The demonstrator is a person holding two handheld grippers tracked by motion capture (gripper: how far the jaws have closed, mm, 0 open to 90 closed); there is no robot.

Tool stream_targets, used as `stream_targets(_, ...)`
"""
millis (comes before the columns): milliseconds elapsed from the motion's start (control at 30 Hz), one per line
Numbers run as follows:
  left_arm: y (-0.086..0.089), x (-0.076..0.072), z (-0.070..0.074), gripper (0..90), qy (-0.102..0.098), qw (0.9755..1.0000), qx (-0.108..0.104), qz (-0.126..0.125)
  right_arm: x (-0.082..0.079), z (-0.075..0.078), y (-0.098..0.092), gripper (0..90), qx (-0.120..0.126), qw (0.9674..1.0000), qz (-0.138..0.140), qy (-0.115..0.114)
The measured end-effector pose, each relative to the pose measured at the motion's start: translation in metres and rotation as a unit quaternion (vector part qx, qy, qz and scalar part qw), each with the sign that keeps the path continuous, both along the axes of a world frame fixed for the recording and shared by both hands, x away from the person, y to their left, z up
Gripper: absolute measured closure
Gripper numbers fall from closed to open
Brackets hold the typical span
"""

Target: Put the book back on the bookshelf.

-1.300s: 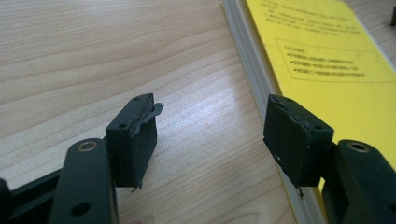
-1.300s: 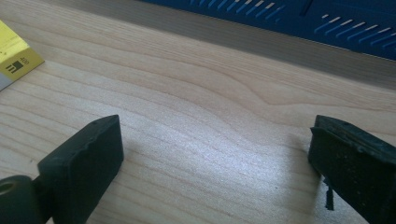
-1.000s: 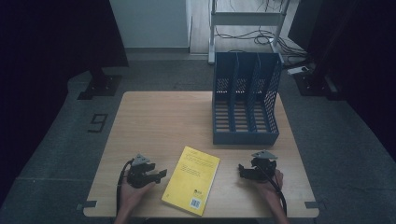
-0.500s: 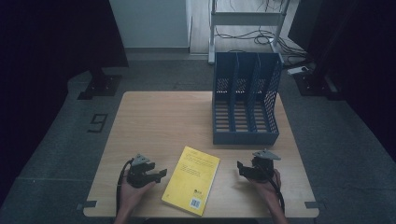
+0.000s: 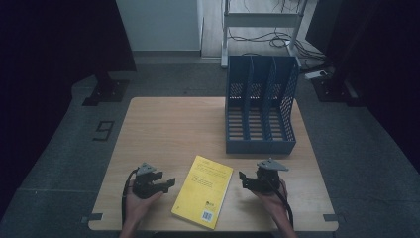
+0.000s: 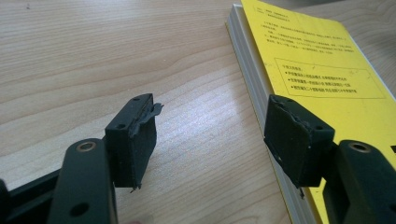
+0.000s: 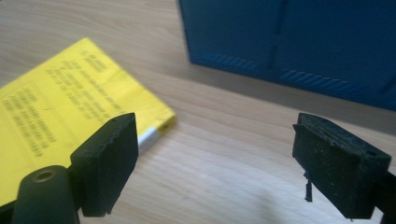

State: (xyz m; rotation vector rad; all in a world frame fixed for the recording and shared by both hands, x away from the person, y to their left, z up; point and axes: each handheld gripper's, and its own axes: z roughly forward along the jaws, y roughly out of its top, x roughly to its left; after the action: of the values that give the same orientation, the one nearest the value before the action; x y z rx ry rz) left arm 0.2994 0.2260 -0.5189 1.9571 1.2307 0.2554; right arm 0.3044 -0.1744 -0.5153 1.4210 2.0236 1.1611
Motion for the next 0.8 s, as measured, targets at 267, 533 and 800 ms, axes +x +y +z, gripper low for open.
stream_targets(267,0.000,0.000,0.001,34.1,-0.001,1.0000,-0.005,0.000,-0.001,0.001,0.017,14.2,0.006,0.9999,0.009,0.003)
stream_targets(533,0.002,-0.001,0.003,34.1,-0.003,0.9999,-0.013,0.001,0.001,-0.005,0.044,13.7,0.010,0.9993,0.031,0.018)
stream_targets(800,0.000,-0.003,0.003,34.2,-0.002,0.9999,-0.014,0.000,-0.006,-0.006,0.053,13.8,0.021,0.9988,0.041,0.018)
